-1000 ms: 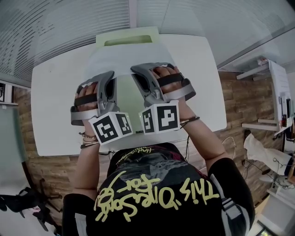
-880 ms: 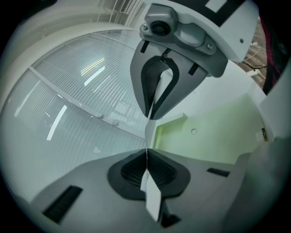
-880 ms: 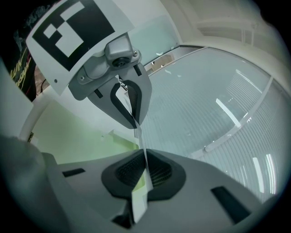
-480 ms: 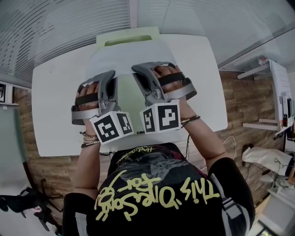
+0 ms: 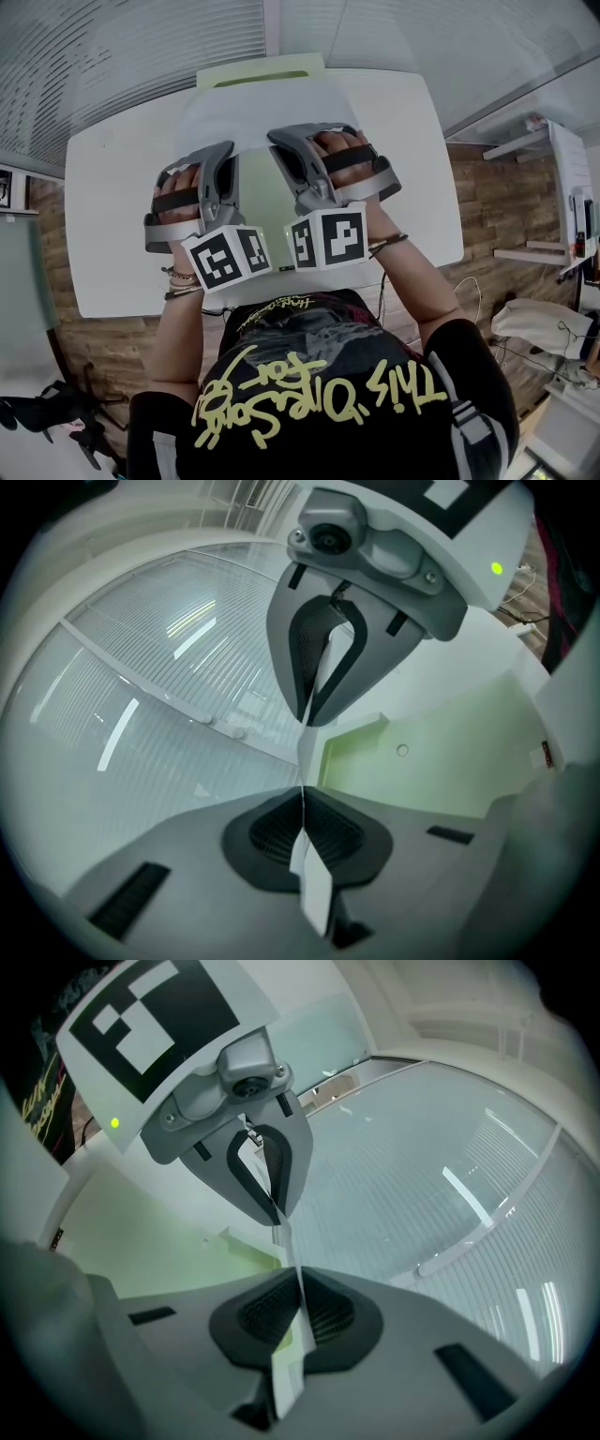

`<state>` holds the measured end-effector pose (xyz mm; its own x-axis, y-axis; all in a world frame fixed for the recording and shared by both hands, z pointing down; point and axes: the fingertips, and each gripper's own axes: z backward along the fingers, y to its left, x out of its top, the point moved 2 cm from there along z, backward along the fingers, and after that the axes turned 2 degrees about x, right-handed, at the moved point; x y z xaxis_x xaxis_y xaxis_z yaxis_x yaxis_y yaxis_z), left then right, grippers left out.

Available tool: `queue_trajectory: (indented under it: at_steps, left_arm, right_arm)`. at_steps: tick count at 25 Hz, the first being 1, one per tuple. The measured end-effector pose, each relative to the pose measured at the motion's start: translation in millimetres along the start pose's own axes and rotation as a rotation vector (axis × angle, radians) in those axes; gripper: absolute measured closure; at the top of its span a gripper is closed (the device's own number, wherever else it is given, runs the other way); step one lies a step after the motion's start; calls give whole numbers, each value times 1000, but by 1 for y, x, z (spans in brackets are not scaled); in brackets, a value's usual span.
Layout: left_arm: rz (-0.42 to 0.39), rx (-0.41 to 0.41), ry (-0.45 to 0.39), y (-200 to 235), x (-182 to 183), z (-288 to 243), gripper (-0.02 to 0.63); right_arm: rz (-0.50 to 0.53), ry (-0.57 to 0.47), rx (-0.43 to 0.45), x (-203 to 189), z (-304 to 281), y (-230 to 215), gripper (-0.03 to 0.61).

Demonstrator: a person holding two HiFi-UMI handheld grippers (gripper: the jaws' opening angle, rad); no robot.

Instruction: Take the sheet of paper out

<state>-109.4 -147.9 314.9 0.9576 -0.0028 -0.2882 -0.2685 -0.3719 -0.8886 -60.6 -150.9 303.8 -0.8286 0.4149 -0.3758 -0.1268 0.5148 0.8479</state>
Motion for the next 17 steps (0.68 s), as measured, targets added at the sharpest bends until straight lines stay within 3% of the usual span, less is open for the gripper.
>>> queue_trajectory:
  at_steps: [17]
  left_arm:
    - [3, -2, -12, -1, 1, 1, 607]
  right_arm:
    - [9, 2, -12, 1, 2, 0, 571]
